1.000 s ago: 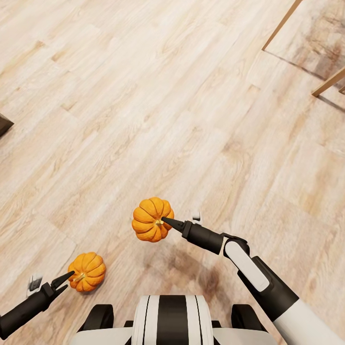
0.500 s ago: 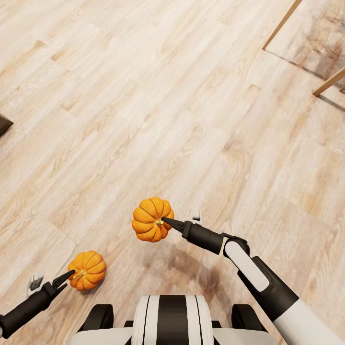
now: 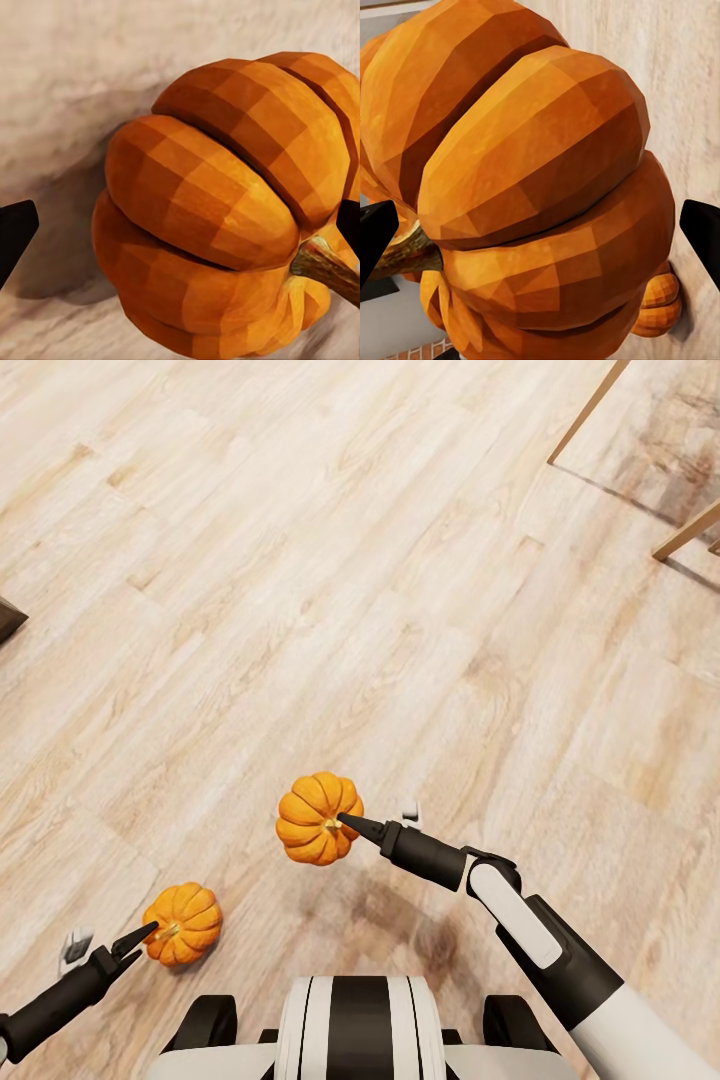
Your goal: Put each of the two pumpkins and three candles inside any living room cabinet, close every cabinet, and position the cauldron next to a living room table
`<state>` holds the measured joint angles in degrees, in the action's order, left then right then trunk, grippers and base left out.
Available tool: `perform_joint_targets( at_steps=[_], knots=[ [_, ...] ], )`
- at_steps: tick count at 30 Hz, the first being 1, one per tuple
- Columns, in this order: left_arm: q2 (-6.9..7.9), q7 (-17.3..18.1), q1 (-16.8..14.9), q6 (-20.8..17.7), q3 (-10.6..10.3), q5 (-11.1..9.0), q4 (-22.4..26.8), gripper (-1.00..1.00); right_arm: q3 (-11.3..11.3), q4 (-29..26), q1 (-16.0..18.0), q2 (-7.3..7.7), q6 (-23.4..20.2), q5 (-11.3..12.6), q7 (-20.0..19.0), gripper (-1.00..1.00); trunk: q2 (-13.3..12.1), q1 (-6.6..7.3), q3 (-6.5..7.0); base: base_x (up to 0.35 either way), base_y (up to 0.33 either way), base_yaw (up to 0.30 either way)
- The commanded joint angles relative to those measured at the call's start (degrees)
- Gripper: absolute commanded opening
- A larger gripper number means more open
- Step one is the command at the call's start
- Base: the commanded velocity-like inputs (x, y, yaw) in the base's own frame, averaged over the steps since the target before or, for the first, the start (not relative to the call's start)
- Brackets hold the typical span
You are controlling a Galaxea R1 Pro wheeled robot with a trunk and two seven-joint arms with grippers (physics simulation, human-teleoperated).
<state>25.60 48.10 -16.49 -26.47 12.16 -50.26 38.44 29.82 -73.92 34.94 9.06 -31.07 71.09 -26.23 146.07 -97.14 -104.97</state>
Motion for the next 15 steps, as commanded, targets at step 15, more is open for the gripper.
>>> perform_joint_targets(
  at_steps=[15],
  knots=[
    [-0.03, -0.55, 0.05, 0.19, -1.21, 3.31, 0.74, 1.00, 0.06, 0.00, 0.04, 0.07, -0.22, 0.46, -0.13, -1.00, 0.01, 0.00, -0.03, 0.000, 0.000, 0.000]
  ],
)
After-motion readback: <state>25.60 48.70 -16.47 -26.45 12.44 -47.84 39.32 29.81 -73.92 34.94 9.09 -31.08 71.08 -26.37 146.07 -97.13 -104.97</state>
